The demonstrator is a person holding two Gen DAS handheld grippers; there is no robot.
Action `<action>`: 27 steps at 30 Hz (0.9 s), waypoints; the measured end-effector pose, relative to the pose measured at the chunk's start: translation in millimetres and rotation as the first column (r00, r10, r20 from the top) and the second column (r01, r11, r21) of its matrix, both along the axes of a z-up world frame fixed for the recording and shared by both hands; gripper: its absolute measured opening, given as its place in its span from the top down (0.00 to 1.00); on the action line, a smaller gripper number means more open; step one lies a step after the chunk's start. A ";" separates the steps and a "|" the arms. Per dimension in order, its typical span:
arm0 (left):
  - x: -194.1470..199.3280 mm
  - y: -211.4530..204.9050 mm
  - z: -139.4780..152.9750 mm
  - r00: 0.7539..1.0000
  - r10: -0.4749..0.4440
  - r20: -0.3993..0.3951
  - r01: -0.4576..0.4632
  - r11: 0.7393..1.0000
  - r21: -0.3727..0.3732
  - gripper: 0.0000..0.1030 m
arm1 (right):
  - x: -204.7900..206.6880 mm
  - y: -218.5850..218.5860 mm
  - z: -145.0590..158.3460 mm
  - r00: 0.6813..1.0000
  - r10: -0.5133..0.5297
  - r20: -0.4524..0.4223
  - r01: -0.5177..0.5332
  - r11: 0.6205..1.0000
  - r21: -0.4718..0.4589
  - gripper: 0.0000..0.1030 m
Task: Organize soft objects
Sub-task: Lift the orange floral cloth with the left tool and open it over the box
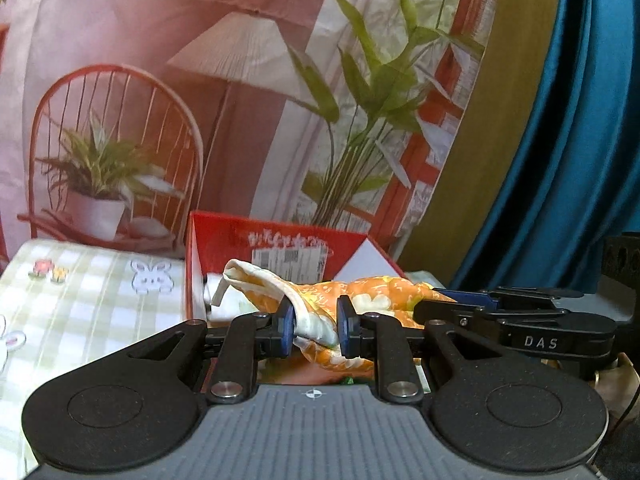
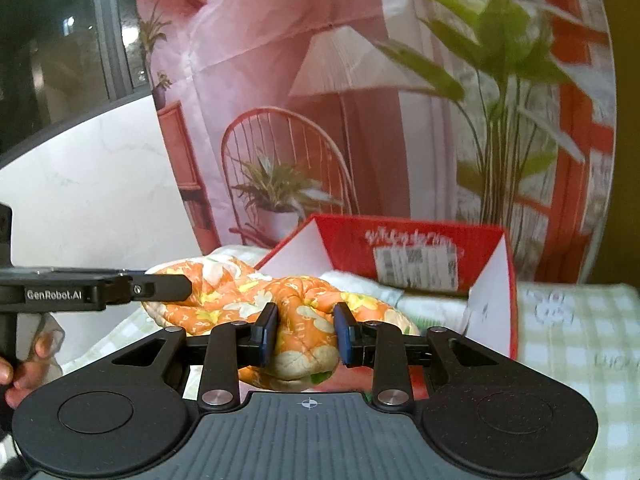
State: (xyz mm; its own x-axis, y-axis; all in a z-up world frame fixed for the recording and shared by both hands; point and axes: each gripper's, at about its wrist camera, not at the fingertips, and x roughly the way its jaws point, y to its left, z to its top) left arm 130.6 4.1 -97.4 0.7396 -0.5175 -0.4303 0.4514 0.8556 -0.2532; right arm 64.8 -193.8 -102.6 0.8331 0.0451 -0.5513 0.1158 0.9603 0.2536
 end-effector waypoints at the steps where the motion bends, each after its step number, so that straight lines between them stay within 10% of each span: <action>1: 3.4 -1.7 1.6 1.000 0.002 0.009 -0.002 1.000 0.006 0.78 | 3.0 -0.7 1.9 1.000 0.003 0.003 -0.003 1.000 -0.013 0.73; 19: 124.0 -48.5 -31.4 0.997 0.037 -0.064 -0.026 0.986 0.167 0.78 | 109.0 -41.4 -35.0 0.998 0.012 -0.066 -0.030 0.964 -0.264 0.73; 27: 137.1 -50.4 -58.1 0.990 0.038 -0.134 -0.006 0.973 0.229 0.78 | 128.2 -44.7 -80.1 0.982 0.017 -0.189 -0.062 0.971 -0.231 0.73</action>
State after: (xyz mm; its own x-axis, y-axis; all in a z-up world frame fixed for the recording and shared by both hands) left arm 267.7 -46.3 -155.6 0.6757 -0.3782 -0.6328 0.4061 0.9074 -0.1086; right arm 193.0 -238.5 -182.7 0.7160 -0.0729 -0.6943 0.1000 0.9950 -0.0013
